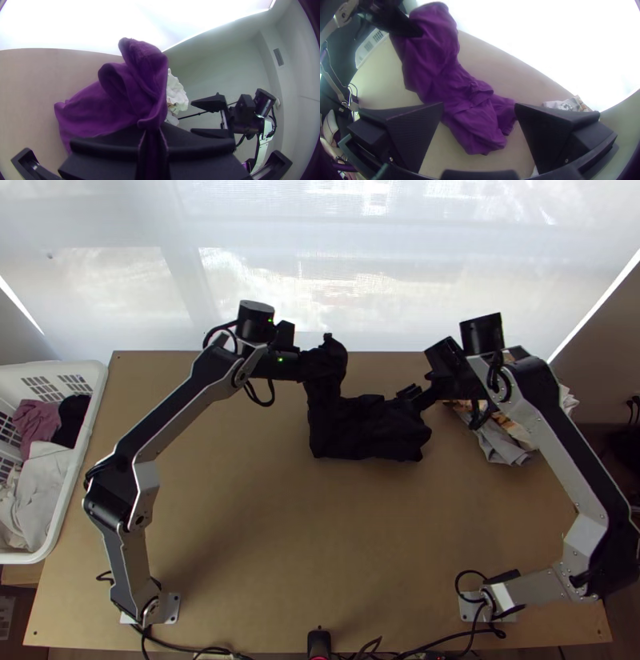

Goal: Fold the t-shirt

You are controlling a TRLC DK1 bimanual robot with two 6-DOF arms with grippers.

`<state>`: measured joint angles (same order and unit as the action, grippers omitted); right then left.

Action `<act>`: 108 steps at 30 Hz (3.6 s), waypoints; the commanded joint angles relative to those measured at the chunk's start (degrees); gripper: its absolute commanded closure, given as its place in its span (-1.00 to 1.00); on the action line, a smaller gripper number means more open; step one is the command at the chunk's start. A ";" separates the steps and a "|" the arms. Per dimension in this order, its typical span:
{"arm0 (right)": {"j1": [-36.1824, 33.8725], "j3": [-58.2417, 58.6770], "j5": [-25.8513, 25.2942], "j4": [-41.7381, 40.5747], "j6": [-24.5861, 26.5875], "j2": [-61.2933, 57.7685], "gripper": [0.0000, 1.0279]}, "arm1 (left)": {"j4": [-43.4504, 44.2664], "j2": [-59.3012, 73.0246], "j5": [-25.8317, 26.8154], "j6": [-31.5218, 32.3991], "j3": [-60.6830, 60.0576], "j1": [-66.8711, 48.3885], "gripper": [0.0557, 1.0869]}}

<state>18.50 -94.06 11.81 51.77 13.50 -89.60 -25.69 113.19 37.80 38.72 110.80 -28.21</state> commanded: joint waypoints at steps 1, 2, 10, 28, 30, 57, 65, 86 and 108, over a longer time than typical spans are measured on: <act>-3.47 2.04 -1.27 1.14 -0.14 7.25 -0.91 | 5.74 2.57 -2.56 0.39 0.03 -3.87 0.93; -3.74 2.57 -1.35 1.32 -0.23 7.86 -0.91 | 6.27 2.83 -3.61 -0.05 0.03 -4.66 0.93; -6.11 5.73 -1.53 1.67 -0.75 11.64 -0.91 | 6.97 4.15 -13.72 -7.61 0.73 -10.03 0.93; -8.57 9.60 -1.53 2.11 -1.54 17.44 -0.91 | 3.90 10.92 -26.64 -19.82 8.20 -17.94 0.93; -8.75 10.21 -1.53 2.11 -1.72 18.06 -0.91 | 3.90 12.41 -27.34 -19.47 10.13 -18.55 0.93; -11.65 14.17 -1.53 5.80 -2.25 23.77 -0.91 | 7.32 25.77 -29.45 -16.48 18.92 -23.30 0.93; -11.56 14.78 -1.53 6.68 -2.51 24.92 -0.91 | 5.92 26.21 -29.36 -17.27 18.57 -23.47 0.28; -3.56 18.56 -1.53 -1.85 -1.46 17.18 -0.91 | -2.87 -1.13 -29.45 -21.67 -9.47 -11.34 -0.90; 0.04 31.31 0.58 -23.20 0.83 -7.69 -0.91 | -2.87 7.22 -35.16 -26.24 -8.76 -12.40 -0.90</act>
<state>17.98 -67.26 11.49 32.71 14.68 -93.23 -28.03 116.73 3.14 12.78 99.48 -40.27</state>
